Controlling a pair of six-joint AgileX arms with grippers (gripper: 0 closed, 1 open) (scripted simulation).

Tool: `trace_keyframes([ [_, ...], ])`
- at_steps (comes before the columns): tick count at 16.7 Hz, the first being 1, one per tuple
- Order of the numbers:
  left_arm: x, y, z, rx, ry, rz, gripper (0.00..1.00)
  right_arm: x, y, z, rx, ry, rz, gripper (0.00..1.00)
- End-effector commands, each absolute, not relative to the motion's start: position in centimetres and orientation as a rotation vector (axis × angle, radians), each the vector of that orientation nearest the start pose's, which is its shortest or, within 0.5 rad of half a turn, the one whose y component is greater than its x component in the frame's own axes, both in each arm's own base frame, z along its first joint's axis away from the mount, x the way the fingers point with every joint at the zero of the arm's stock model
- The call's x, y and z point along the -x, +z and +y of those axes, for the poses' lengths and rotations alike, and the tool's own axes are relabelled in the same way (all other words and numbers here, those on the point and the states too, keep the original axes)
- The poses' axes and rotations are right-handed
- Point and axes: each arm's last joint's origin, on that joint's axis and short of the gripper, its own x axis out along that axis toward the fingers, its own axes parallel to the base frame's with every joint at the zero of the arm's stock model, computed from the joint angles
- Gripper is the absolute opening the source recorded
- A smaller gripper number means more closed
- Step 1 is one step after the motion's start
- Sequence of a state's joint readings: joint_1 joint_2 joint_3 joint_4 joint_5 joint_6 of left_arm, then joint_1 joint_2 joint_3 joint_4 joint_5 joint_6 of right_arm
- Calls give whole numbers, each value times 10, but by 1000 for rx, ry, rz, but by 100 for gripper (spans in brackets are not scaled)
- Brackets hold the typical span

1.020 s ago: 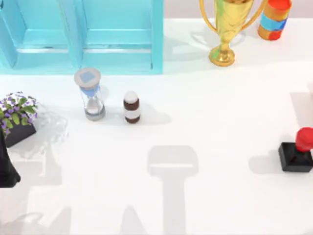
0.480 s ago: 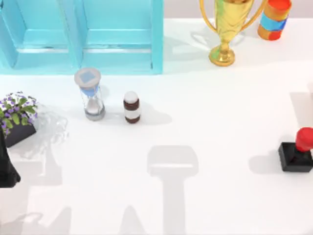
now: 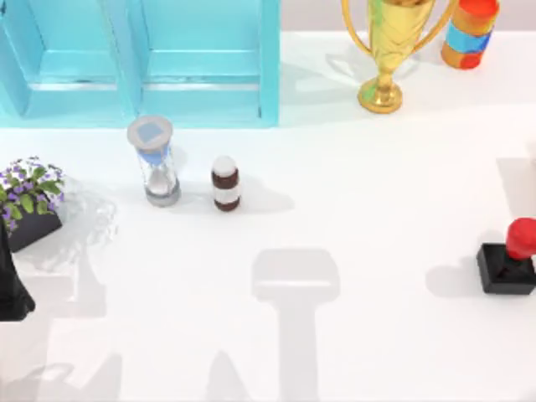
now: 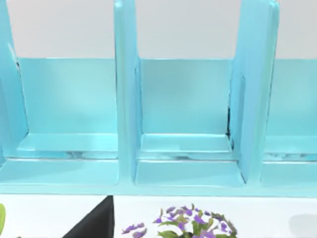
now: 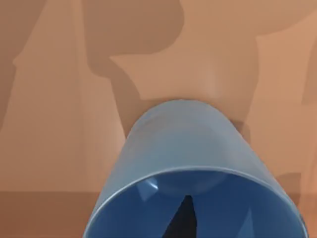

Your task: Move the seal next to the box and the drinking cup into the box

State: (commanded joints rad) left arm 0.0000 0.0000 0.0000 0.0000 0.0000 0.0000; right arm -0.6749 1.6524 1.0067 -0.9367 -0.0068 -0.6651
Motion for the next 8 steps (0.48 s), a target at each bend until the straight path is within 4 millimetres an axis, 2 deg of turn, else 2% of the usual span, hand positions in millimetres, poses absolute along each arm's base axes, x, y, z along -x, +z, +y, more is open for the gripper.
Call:
trace_keyframes([
  [2, -106, 160, -1, 0, 0, 0, 100, -218, 164, -172, -17, 3, 1576, 98],
  [8, -106, 160, -1, 0, 0, 0, 100, -218, 164, -172, -17, 3, 1576, 100],
])
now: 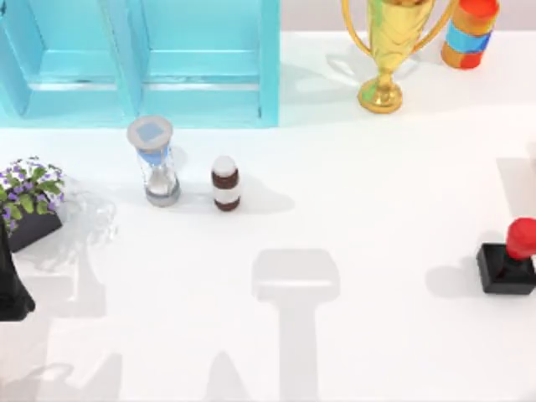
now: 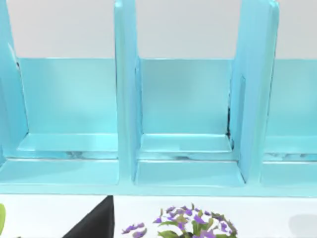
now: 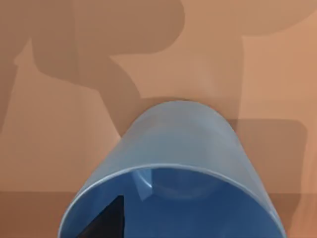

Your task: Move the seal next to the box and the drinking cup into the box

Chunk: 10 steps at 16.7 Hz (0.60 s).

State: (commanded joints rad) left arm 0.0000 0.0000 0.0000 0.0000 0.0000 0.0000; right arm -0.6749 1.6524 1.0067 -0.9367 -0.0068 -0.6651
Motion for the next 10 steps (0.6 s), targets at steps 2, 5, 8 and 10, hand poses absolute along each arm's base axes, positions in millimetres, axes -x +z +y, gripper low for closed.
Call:
trace_keyframes([
  [2, -106, 160, -1, 0, 0, 0, 100, -218, 164, -172, -17, 3, 1576, 100],
  [5, -106, 160, -1, 0, 0, 0, 100, -220, 170, -173, -8, 0, 1550, 100],
  [8, -106, 160, -1, 0, 0, 0, 100, -233, 200, -176, 32, -4, 1447, 100],
  [10, -106, 160, -1, 0, 0, 0, 100, -237, 222, -178, 48, -5, 1405, 100],
])
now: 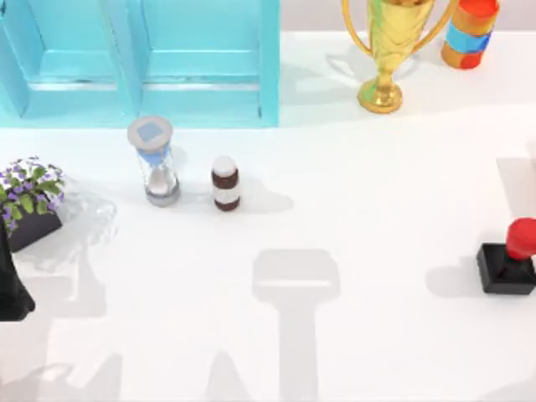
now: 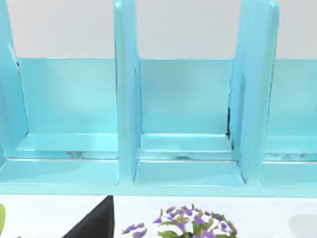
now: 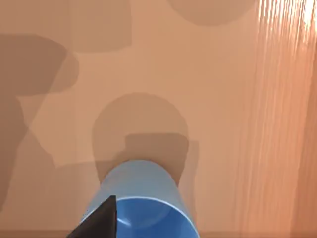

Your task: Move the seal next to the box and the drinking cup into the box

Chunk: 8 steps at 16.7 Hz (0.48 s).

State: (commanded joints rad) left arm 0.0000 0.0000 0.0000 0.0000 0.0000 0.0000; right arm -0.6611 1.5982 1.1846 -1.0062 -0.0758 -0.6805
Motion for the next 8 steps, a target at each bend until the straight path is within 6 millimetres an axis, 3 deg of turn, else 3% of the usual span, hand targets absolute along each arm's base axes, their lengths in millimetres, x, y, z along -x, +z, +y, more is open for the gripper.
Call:
trace_keyframes([
  [4, -106, 160, -1, 0, 0, 0, 100, -230, 254, -183, 32, -25, 1438, 100],
  [8, -106, 160, -1, 0, 0, 0, 100, -220, 265, -175, -5, -7, 1541, 100],
])
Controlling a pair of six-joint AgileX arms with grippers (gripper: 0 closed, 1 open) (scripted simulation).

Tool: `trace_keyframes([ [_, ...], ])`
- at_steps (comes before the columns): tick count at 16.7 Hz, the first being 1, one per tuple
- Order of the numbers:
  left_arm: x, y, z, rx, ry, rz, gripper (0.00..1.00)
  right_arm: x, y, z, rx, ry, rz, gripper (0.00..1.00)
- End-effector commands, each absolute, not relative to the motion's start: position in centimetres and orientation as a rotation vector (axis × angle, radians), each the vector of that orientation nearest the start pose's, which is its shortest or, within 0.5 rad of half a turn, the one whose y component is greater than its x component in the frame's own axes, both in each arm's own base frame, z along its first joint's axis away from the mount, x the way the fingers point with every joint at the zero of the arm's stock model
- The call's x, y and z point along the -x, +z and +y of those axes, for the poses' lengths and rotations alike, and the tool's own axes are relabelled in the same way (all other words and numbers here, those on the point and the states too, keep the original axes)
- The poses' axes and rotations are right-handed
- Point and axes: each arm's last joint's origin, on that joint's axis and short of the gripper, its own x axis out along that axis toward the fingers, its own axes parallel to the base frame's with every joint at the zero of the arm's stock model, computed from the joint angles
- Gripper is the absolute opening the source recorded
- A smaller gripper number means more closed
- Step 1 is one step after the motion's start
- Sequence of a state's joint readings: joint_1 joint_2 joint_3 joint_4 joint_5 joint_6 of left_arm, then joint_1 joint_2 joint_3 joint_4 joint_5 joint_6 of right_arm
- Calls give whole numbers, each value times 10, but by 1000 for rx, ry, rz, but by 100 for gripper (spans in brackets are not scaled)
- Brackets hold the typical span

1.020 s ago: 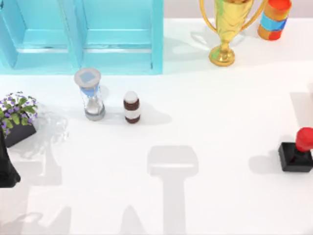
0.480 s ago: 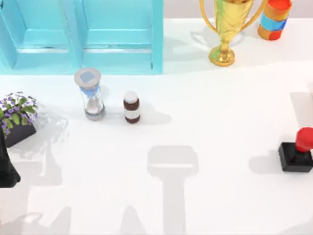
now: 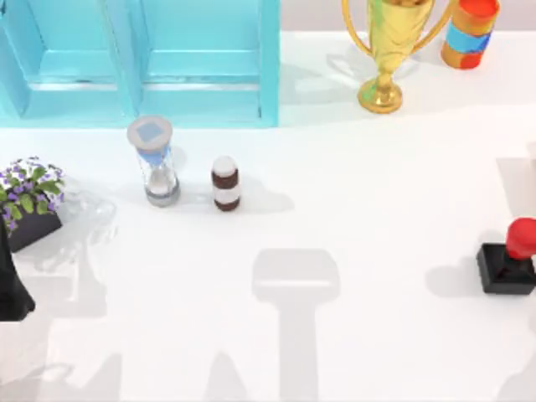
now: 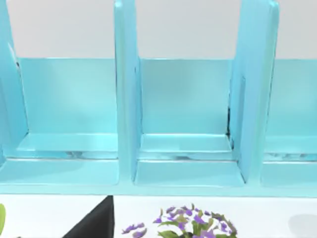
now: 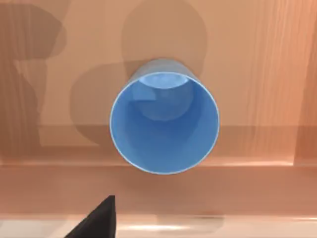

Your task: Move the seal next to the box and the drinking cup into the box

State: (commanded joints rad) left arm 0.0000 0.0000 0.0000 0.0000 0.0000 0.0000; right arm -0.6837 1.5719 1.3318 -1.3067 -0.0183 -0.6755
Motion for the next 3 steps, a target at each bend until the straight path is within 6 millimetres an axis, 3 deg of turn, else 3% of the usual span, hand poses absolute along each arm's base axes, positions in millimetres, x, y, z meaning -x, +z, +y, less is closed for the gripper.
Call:
trace_keyframes([
  [3, -106, 160, -1, 0, 0, 0, 100, -218, 265, -173, -17, 2, 1575, 100],
])
